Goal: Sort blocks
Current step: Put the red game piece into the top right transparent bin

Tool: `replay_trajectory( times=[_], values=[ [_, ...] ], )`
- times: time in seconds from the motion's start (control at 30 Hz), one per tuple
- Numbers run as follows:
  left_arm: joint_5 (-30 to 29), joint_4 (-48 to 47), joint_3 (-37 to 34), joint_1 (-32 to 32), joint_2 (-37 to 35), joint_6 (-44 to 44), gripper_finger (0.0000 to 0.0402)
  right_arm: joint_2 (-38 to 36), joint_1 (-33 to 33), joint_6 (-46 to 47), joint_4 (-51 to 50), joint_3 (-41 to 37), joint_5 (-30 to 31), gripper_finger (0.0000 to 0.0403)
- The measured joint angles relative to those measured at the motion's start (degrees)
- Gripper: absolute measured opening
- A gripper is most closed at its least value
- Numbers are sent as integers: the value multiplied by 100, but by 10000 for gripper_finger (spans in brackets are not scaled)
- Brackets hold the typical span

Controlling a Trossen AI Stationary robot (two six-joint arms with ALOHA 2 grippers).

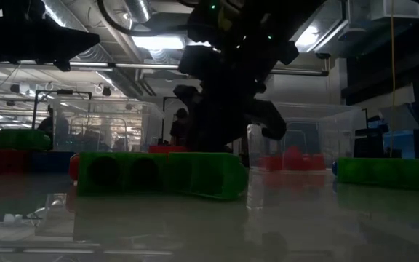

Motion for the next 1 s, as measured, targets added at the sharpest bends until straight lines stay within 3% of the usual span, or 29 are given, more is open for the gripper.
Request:
replay_trajectory(
  times=[0.2,0.47,1.0],
  values=[
    [2,7,0,2,-1,-1,4,0,-70,17,-225,0,266,9],
    [0,7,0,2,-2,-2,4,-198,-67,-130,-519,0,628,6],
    [2,4,0,4,-2,-3,4,-2325,-347,-138,-2407,-2,2395,3]
  ],
)
